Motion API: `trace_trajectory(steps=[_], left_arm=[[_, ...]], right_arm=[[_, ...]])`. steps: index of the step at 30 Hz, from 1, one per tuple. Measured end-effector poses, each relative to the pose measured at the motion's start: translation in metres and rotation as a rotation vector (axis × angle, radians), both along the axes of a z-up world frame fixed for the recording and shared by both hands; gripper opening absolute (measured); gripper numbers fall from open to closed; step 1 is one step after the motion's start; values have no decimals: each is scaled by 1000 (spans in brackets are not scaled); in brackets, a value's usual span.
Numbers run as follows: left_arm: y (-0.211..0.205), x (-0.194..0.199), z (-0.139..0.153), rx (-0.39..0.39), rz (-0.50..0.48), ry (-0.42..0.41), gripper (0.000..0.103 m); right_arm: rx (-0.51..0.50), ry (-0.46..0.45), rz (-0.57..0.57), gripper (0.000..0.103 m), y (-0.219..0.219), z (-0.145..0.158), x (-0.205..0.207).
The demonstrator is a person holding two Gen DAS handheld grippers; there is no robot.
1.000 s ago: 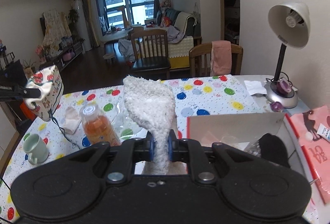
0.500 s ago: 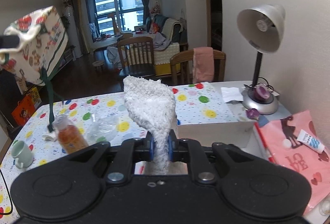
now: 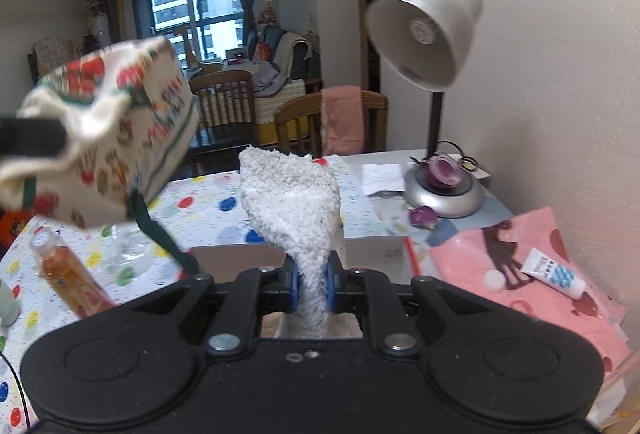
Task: Organize soft objects
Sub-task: 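Lift the tote bag and grey towel with both grippers toward the box, then lower both grippers into the white box and open them to release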
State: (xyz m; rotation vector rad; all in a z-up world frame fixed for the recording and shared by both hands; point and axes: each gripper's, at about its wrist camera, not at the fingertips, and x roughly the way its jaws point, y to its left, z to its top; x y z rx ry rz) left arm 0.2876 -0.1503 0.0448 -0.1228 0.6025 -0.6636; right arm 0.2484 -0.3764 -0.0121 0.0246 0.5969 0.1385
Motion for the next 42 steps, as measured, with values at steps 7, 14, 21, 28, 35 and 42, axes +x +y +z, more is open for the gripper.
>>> trace_trajectory(steps=[7, 14, 21, 28, 35, 42], left_arm=[[-44, 11, -24, 7, -50, 35, 16], [-65, 27, -63, 88, -34, 113, 16], [-73, 41, -103, 190, -8, 188, 16], [-77, 46, -131, 233, -14, 257, 16], [-76, 50, -157, 253, -19, 331, 16], [-75, 48, -177, 278, -22, 377, 16]], right_arm=[[-10, 31, -35, 12, -34, -15, 13], [-9, 67, -27, 12, -46, -36, 31], [-36, 145, 11, 12, -41, -62, 49], [-33, 206, 40, 13, -35, -82, 55], [-14, 232, 38, 18, -36, -94, 57], [-21, 236, 31, 22, -32, -94, 53]])
